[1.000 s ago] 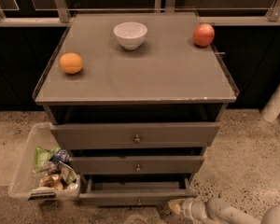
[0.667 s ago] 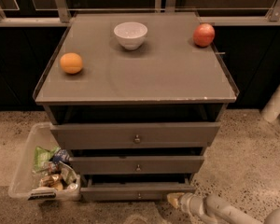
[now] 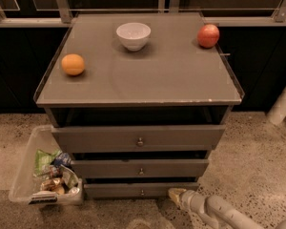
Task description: Close bottom drawer
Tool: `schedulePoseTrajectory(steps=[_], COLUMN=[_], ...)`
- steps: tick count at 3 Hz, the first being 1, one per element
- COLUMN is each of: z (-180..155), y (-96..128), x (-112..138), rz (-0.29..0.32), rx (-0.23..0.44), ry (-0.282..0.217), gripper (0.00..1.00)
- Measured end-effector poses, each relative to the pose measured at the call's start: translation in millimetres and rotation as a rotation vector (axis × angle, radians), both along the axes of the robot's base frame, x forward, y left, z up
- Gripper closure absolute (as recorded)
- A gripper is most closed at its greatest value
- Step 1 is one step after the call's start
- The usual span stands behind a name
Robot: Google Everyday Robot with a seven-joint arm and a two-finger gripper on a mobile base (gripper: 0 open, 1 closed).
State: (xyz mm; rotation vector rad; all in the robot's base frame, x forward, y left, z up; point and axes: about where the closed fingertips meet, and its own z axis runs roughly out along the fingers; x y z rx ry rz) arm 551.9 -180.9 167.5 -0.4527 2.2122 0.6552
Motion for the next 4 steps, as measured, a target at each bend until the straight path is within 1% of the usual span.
schedulePoseTrajectory(steps=[1, 2, 3, 4], z=[0, -2, 10, 6], y=[0, -8, -45, -51], x=[0, -17, -45, -62], rz=[0.0, 0.025, 0.032, 0.05], rx=[0.0, 0.02, 0.063, 0.076], ry=[0.0, 0.065, 0.189, 0.23], gripper=[1.0, 1.0, 1.0, 0.82])
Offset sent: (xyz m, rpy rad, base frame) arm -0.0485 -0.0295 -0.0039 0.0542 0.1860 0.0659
